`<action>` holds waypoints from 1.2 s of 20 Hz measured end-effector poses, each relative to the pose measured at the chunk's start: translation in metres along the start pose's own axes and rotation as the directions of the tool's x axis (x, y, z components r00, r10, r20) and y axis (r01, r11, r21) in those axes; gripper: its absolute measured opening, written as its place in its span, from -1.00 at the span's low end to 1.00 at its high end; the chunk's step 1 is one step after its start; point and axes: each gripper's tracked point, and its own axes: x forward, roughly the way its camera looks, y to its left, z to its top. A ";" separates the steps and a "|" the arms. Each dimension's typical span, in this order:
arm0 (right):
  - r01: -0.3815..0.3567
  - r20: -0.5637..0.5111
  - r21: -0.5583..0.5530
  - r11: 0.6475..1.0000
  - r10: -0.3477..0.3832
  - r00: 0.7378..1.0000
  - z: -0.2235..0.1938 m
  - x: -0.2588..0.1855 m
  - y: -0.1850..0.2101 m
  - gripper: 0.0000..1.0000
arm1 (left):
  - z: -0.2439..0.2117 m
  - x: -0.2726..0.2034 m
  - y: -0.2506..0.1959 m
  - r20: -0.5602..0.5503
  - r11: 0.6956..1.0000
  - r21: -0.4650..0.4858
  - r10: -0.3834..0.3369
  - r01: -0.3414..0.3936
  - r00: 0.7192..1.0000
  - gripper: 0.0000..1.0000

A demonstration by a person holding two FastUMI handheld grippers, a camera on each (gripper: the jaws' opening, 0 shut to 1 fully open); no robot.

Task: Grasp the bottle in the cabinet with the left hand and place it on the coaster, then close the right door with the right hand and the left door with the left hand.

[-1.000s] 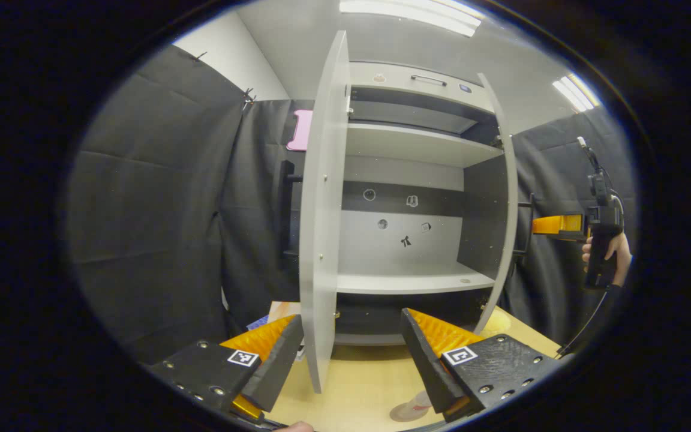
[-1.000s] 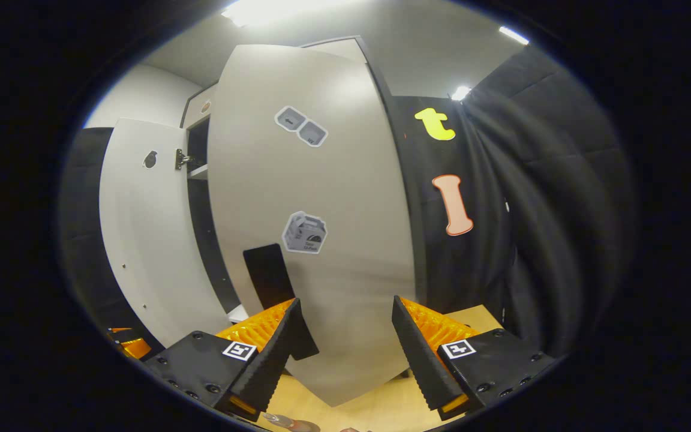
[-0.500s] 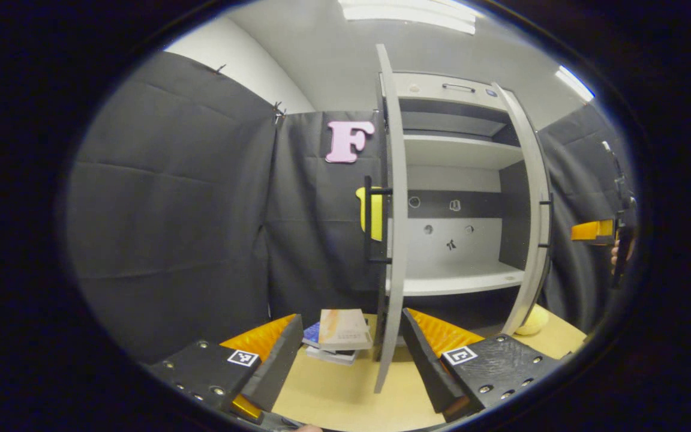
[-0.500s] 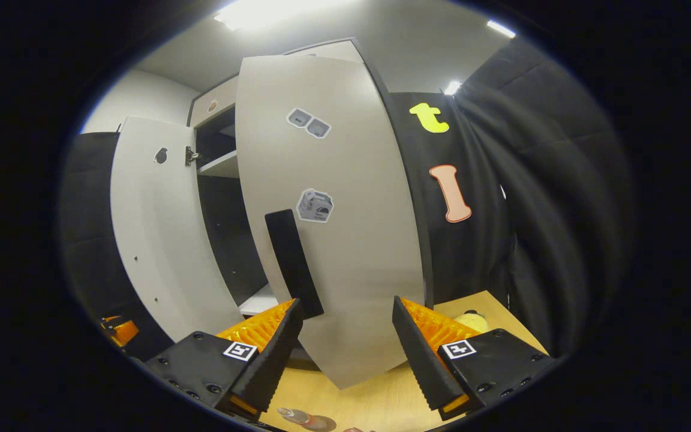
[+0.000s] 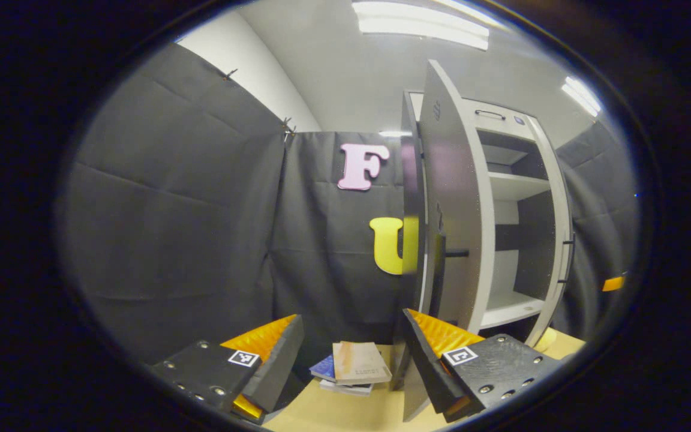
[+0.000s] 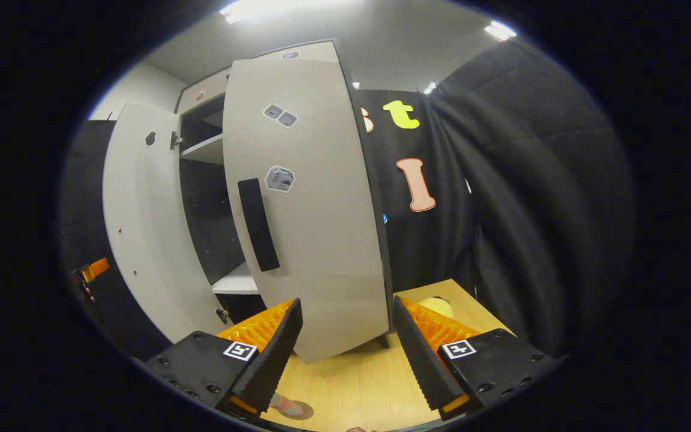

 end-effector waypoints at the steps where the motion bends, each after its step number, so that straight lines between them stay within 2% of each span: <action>1: 0.013 0.000 -0.009 1.000 -0.013 1.000 -0.003 -0.003 -0.004 0.92 | -0.005 0.015 -0.001 -0.015 0.999 -0.023 -0.038 0.038 0.999 0.89; 3: 0.066 0.005 -0.047 0.997 -0.066 0.998 -0.006 -0.008 -0.022 0.92 | -0.014 0.039 -0.002 -0.038 0.993 -0.064 -0.106 0.103 0.994 0.89; 6: 0.136 0.004 -0.071 0.988 -0.136 0.991 -0.008 -0.018 -0.044 0.92 | -0.011 0.060 -0.002 -0.057 0.985 -0.082 -0.155 0.151 0.986 0.89; 12: 0.231 -0.007 -0.004 0.973 -0.231 0.973 -0.013 -0.029 -0.059 0.92 | 0.007 0.080 -0.037 -0.062 0.964 0.000 -0.265 0.266 0.962 0.89; 15: 0.246 -0.019 -0.012 0.969 -0.246 0.969 -0.018 -0.025 -0.061 0.92 | 0.012 0.083 -0.037 -0.071 0.965 0.036 -0.256 0.259 0.964 0.88; 19: 0.243 -0.019 -0.028 0.970 -0.244 0.970 -0.022 -0.018 -0.060 0.92 | 0.013 0.079 -0.051 -0.114 0.952 0.084 -0.283 0.293 0.952 0.88; 20: 0.233 -0.021 -0.020 0.972 -0.234 0.972 -0.022 -0.013 -0.060 0.92 | 0.015 0.079 -0.054 -0.115 0.954 0.104 -0.270 0.282 0.956 0.87; 21: 0.220 -0.022 -0.011 0.975 -0.220 0.975 -0.023 -0.007 -0.059 0.92 | 0.013 0.078 -0.060 -0.117 0.957 0.113 -0.254 0.267 0.960 0.99; 24: 0.169 -0.034 -0.015 0.985 -0.170 0.985 -0.025 0.017 -0.054 0.92 | 0.012 0.072 -0.069 -0.123 0.972 0.103 -0.197 0.210 0.973 1.00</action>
